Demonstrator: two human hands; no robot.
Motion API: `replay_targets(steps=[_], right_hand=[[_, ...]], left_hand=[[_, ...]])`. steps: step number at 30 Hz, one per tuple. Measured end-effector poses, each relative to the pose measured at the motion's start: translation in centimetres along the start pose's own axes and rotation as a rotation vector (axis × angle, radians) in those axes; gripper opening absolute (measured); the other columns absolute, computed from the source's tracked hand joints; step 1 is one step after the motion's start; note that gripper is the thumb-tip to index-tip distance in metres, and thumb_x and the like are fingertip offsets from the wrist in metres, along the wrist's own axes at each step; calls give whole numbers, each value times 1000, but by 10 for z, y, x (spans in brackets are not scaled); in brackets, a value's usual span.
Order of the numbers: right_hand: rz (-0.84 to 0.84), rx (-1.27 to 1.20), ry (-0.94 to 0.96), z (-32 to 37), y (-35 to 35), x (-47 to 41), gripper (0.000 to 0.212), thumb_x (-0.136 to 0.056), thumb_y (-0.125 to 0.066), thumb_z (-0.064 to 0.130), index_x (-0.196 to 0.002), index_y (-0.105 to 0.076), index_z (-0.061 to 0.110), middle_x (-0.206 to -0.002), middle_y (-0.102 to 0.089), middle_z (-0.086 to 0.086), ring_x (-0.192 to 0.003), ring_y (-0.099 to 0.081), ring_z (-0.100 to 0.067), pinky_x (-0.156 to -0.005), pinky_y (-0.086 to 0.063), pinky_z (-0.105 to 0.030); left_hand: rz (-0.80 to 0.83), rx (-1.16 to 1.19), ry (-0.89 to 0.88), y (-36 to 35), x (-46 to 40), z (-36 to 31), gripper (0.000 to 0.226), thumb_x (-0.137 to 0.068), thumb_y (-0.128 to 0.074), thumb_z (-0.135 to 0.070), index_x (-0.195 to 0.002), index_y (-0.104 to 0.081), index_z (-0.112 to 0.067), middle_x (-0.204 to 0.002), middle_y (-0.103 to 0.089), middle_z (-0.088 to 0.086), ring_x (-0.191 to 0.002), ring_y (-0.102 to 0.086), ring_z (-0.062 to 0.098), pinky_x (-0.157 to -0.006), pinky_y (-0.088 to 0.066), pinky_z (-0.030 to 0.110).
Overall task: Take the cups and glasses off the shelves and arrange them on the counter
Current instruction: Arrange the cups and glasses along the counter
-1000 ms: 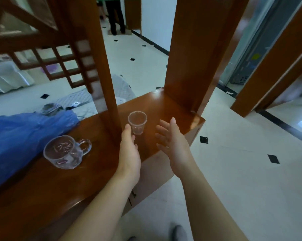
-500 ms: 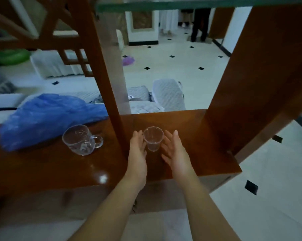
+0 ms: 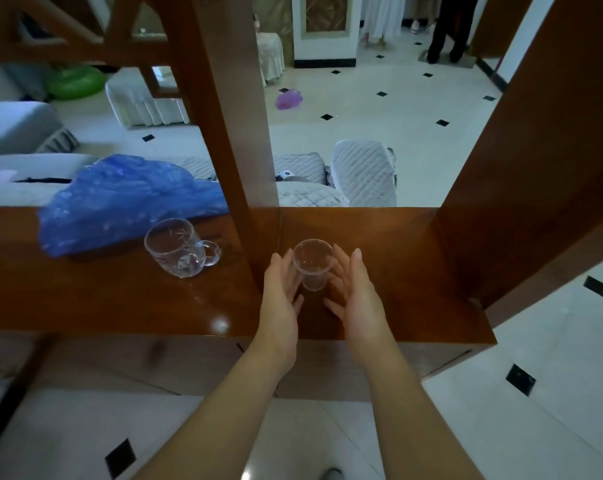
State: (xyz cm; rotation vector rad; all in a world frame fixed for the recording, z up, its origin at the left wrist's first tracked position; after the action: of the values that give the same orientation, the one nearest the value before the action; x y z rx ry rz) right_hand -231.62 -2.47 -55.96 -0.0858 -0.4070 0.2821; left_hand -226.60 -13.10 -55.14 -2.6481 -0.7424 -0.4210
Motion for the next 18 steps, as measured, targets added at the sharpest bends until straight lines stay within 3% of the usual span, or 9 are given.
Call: replay_targets(steps=[9,18], right_hand=[[-49,-8,50,-14,-41,75,47,-107,-25,60,-141,-54,45,-130,-66,20,-127,-57,-4,-114,-42,-43],[89,80,92,-68,-190,184,41,-106,-24,64,-133,-52,51,-126,-60,28,-120,-54,5,-111,-41,-40]], left_hand=[[99,-23,-26,54,61,-4,58,-106,-21,-60,-153,-45,-36,-153,-54,-13,-143,-44,6,-124,-26,38],[14,-12,-76,232,147,-22,66,-101,-21,-70,-153,-45,-37,-157,-51,-14,-148,-38,9,-124,-23,41]])
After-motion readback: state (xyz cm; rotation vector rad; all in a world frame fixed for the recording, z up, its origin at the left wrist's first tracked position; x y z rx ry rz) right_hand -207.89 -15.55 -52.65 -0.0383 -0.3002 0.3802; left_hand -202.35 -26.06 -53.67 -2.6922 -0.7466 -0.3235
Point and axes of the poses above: each hand's wrist, its own x-axis away from the middle knuckle, its own y-axis out of the back of the hand, z = x × y, the point moved 6 cm from there along -x, towards the middle knuckle
